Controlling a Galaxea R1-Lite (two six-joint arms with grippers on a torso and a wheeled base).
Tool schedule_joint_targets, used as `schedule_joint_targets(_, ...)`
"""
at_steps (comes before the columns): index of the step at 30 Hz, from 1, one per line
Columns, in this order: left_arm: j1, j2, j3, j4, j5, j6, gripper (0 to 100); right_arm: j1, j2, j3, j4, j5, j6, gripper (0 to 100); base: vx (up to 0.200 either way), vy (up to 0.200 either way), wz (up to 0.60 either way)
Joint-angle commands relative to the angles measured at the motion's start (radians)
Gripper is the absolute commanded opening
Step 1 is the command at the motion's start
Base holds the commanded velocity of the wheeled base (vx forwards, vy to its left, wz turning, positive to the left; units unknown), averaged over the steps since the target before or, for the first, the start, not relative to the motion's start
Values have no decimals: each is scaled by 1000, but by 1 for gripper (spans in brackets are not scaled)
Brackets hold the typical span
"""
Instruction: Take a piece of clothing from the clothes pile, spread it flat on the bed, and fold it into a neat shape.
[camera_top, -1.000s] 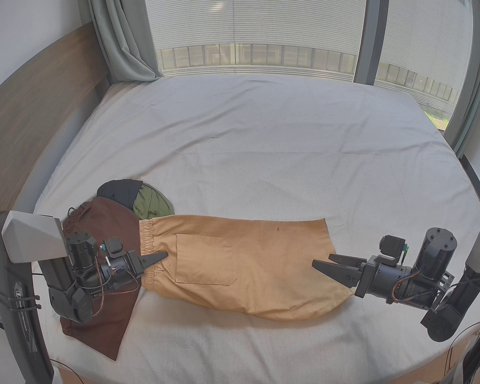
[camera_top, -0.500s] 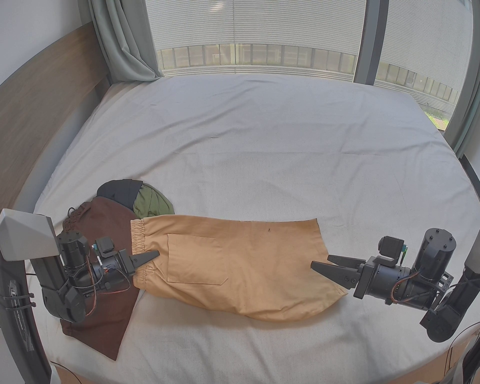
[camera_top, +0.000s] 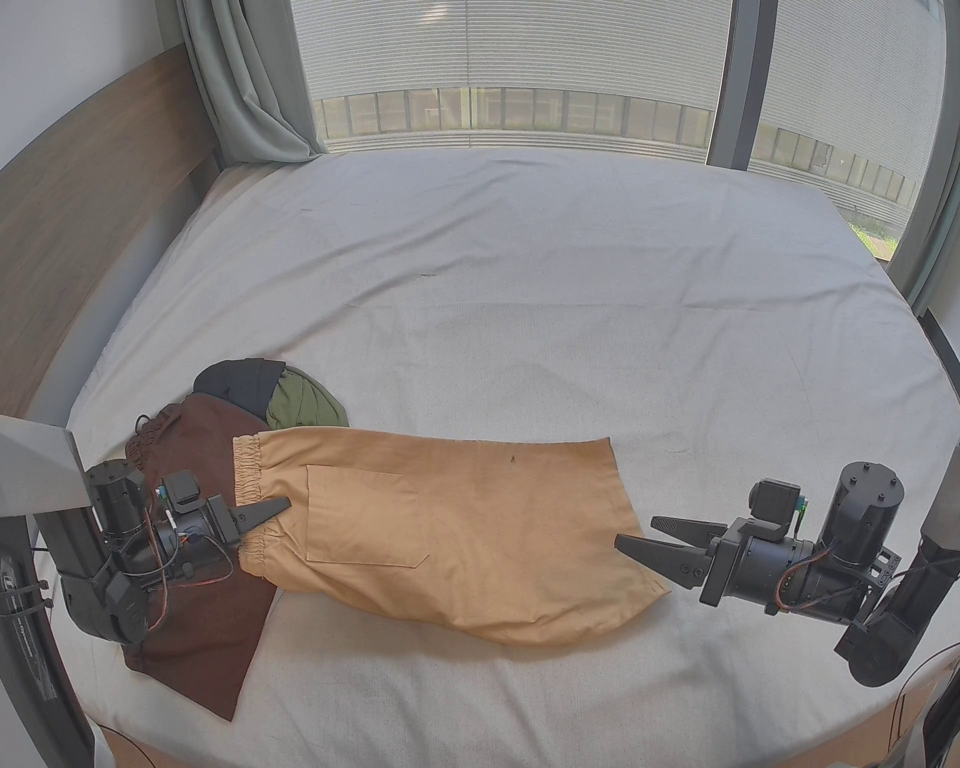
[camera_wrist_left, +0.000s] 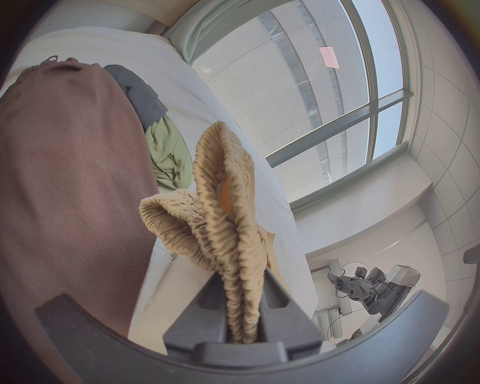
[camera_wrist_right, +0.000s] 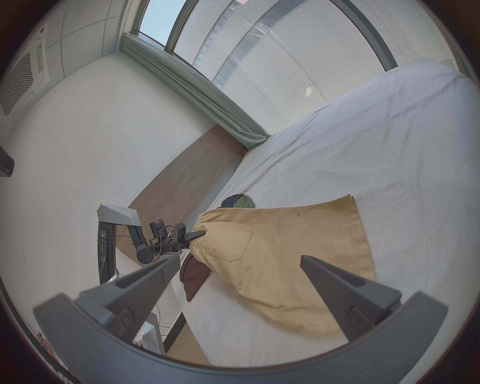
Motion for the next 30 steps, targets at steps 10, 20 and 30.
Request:
schedule_joint_targets(10,3,-44,24,0,-15,6,0,1,2,0,-1,0,0,100,0,0,0)
schedule_joint_targets(20,-66,-79,13,3,2,5,0,1,2,0,-1,1,0,100,0,0,0)
schedule_joint_targets(30,-157,-104,4,3,61,1,0,3,1,0,-1,0,0,100,0,0,0)
